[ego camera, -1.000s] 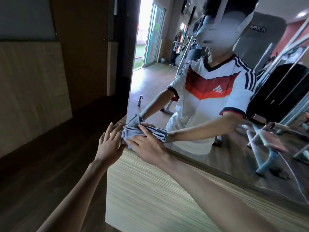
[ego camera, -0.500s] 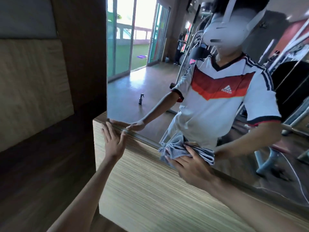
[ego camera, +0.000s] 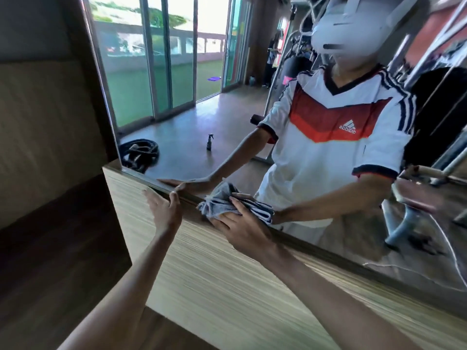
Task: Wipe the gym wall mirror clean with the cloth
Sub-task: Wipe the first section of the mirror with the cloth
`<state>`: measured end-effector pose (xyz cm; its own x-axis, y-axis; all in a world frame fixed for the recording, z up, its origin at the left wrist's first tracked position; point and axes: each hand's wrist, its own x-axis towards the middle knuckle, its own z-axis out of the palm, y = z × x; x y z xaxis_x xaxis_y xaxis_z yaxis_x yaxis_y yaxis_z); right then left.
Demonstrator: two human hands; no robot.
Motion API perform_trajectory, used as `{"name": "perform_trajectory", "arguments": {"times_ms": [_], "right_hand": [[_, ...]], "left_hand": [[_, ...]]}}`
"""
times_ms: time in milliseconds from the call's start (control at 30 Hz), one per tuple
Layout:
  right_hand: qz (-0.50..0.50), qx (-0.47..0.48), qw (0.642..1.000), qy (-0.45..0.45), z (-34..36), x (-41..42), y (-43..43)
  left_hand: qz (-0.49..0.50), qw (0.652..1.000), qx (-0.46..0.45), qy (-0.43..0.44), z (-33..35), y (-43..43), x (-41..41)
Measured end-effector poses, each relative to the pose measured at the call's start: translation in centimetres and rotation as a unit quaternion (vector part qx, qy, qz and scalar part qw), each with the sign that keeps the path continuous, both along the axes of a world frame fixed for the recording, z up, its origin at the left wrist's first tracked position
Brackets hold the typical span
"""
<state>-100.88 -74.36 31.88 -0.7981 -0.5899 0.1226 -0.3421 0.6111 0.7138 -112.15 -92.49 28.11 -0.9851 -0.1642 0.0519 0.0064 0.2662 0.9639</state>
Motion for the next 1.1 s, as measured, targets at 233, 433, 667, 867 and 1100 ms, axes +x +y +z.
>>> {"name": "perform_trajectory", "arguments": {"times_ms": [233, 433, 667, 867, 1100], "right_hand": [[-0.017, -0.073, 0.994, 0.076, -2.5, 9.1, 10.9], [-0.030, -0.062, 0.993, 0.099, -4.1, 6.0, 8.3], [0.006, -0.081, 0.995, 0.066, -1.9, 3.8, 4.1], [-0.023, -0.088, 0.993, 0.073, -2.6, 11.9, 12.7], [-0.050, -0.067, 0.990, 0.116, -2.1, 14.6, 14.5]], "left_hand": [[0.007, 1.000, -0.027, 0.006, -1.5, 6.8, 4.7], [-0.049, 0.998, -0.027, -0.015, -1.3, 6.3, 4.3], [-0.079, 0.994, -0.076, 0.022, -2.9, 5.6, 3.0], [-0.089, 0.978, -0.187, 0.035, -2.9, 5.5, 3.4], [-0.062, 0.996, -0.029, -0.052, -1.2, 5.5, 3.8]]}}
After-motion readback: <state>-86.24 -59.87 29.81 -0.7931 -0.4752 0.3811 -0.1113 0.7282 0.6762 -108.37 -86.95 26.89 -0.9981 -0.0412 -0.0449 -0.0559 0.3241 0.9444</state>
